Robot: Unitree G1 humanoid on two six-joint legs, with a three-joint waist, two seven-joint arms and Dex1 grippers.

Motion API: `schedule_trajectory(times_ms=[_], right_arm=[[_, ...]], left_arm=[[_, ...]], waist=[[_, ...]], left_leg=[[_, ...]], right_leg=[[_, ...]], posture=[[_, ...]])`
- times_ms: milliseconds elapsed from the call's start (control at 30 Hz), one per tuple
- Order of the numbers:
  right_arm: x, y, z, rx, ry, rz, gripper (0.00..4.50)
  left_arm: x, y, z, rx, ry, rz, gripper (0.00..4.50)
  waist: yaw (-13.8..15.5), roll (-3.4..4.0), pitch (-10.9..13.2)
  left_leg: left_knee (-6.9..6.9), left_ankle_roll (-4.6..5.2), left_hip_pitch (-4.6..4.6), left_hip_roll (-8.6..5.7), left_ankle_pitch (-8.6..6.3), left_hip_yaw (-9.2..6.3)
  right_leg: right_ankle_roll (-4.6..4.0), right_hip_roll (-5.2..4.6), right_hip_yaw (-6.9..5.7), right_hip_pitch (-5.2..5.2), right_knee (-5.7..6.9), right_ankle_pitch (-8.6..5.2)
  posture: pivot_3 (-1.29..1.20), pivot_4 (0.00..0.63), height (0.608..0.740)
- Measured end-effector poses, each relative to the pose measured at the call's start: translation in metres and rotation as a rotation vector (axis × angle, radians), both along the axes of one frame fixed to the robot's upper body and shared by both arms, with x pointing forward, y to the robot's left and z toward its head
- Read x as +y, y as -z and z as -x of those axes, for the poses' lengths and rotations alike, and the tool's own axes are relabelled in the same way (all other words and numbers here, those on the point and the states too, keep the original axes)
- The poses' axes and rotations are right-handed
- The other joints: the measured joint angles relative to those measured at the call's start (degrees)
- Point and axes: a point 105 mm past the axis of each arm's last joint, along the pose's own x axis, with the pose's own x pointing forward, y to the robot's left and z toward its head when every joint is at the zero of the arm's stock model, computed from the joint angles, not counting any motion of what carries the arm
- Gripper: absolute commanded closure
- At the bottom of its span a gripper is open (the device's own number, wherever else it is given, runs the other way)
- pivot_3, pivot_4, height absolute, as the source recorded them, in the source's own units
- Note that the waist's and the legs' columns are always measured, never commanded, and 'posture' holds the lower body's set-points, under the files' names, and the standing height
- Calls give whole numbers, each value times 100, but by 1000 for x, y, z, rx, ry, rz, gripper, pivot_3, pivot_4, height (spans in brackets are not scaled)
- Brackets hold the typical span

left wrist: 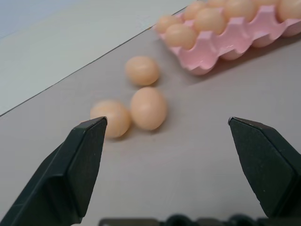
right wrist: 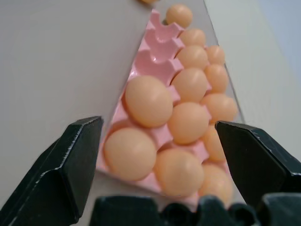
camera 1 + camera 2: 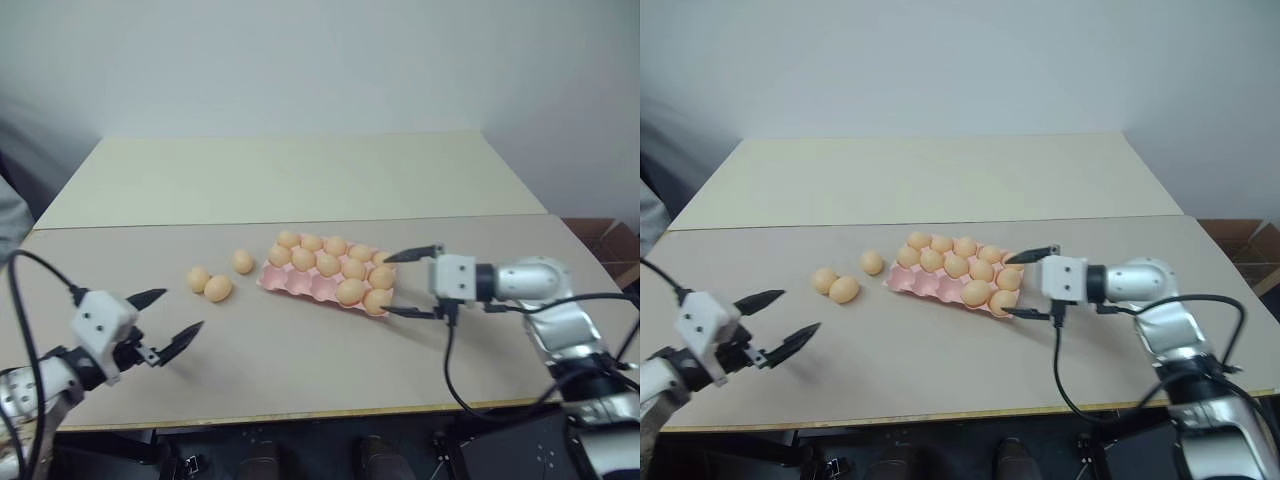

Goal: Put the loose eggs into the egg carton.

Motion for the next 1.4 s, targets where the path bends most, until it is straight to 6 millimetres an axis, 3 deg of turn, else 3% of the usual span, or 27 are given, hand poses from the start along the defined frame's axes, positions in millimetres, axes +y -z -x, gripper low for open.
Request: schedule_trajectory(times_ms=[167,333,633,700,1033,1400], right_arm=[[-26,-9,25,102,53,21,48],[-29,-21,32,110,82,18,48],[-25,-19,37,108,113,-2,48],[-23,-17,37,106,123,-21,48],[-18,-16,38,107,138,-47,48],[-17,-17,37,105,134,-48,48]], left_arm=[[29,-15,3,-6,-53,-25,0],[39,-22,-8,-22,-66,-9,0],[25,-13,-33,-8,-22,32,0],[19,-9,-47,-12,-24,48,0],[12,27,-90,56,-76,56,0],[1,47,-112,97,138,-42,0]], waist=[[30,0,1],[15,-4,1],[62,-6,0],[85,-6,0],[118,-21,-2],[123,-26,-4]], left_leg=[[2,-7,12,4,-4,4],[2,-45,14,9,-27,5],[0,-19,-14,7,-12,11],[1,-20,-16,4,-12,12],[6,-19,-15,4,-11,11],[10,-19,-18,3,-11,11]], right_leg=[[-2,-2,-2,1,1,-1],[-2,0,-6,-2,2,0],[-2,1,-3,-16,-8,-1],[-1,1,-2,-16,-10,0],[6,3,-3,-12,-7,5],[20,2,-5,-9,-7,14]], posture=[[0,150,740],[0,150,740],[0,150,740],[0,150,740],[0,150,740],[0,150,740]])
